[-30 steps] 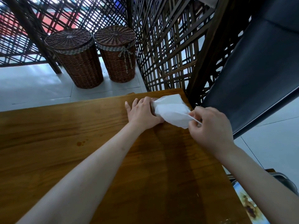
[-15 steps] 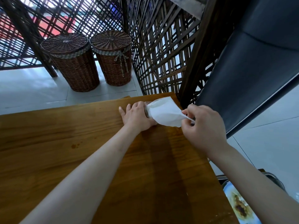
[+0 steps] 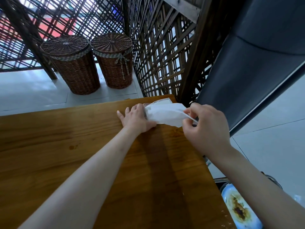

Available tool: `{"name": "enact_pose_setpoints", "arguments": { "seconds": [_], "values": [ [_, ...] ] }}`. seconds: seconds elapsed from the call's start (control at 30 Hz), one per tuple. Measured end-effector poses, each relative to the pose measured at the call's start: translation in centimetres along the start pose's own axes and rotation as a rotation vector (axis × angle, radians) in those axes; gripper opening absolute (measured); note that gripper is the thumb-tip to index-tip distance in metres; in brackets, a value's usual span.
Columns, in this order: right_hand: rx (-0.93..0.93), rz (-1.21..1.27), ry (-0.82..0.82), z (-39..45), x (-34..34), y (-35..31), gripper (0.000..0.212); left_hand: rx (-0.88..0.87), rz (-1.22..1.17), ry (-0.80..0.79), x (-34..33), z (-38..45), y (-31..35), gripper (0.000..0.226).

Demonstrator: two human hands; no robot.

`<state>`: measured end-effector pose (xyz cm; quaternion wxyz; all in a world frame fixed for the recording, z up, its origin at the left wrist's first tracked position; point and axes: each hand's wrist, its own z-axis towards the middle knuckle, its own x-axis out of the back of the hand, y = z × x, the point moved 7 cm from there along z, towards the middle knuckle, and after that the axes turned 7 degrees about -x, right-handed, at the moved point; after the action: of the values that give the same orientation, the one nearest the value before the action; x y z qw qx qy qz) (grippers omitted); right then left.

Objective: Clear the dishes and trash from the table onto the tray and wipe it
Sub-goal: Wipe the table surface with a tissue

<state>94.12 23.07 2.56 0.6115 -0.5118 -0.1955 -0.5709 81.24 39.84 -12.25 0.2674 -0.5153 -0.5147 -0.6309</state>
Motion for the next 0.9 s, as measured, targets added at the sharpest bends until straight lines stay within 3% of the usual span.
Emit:
{"name": "enact_pose_setpoints", "arguments": {
  "seconds": [0.2,0.4,0.57,0.73,0.9],
  "values": [
    [-0.012,0.011,-0.007,-1.2,0.8,0.7,0.004,-0.005,-0.054,-0.012,0.9,-2.5,-1.7,0.116],
    [-0.049,0.057,-0.064,-3.8,1.2,-0.2,0.007,0.069,-0.069,0.057,4.6,-9.9,-5.4,0.108],
    [-0.094,0.091,-0.161,-6.7,1.1,-1.6,0.006,0.065,-0.039,0.071,4.8,-17.1,-6.2,0.1],
    [-0.132,0.177,-0.154,-8.3,2.0,-2.3,0.01,0.134,-0.054,0.072,3.9,-22.8,-6.1,0.097],
    [-0.169,0.073,-0.252,-9.1,-0.2,-1.8,0.015,0.175,-0.052,0.098,2.8,-26.0,-6.1,0.096]
  ]
}}
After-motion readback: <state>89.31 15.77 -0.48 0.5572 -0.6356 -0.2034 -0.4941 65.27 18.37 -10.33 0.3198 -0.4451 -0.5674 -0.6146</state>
